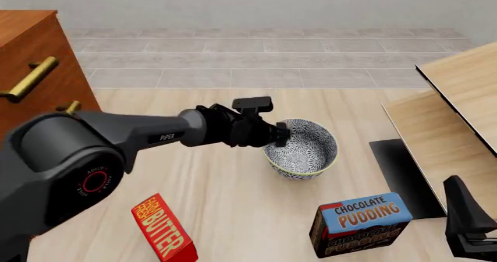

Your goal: Close the top drawer of the cabinet and put the bowl on top of it.

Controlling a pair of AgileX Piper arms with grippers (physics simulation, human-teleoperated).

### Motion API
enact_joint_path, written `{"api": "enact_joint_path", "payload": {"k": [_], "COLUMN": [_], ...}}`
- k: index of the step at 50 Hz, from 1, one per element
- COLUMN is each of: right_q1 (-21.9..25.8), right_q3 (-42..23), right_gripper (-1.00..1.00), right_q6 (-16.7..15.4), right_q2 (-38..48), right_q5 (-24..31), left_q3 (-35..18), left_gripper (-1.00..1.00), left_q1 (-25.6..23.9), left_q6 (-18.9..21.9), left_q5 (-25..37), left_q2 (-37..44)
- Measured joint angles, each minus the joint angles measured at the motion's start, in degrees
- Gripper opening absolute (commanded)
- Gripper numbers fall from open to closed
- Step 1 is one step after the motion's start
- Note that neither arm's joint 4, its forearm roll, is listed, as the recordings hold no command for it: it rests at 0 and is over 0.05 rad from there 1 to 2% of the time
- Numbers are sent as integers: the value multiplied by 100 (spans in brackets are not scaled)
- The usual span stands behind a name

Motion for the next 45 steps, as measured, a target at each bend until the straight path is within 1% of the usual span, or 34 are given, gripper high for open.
{"api": "enact_joint_path", "payload": {"k": [17, 18, 31, 45], "right_q1": [13, 14, 23, 41], "right_q3": [9, 10, 6, -1], "right_gripper": [100, 100, 100, 100], "right_q6": [10, 10, 0, -24], "right_q2": [0, 0, 0, 0], "right_q5": [-24, -25, -26, -19], "left_q3": [93, 97, 185, 320], "left_gripper": [100, -100, -100, -100], "left_q1": [-65, -67, -86, -35], "left_q6": [-162, -172, -212, -265], "left_q5": [-200, -212, -285, -220], "left_q2": [107, 105, 34, -154]}}
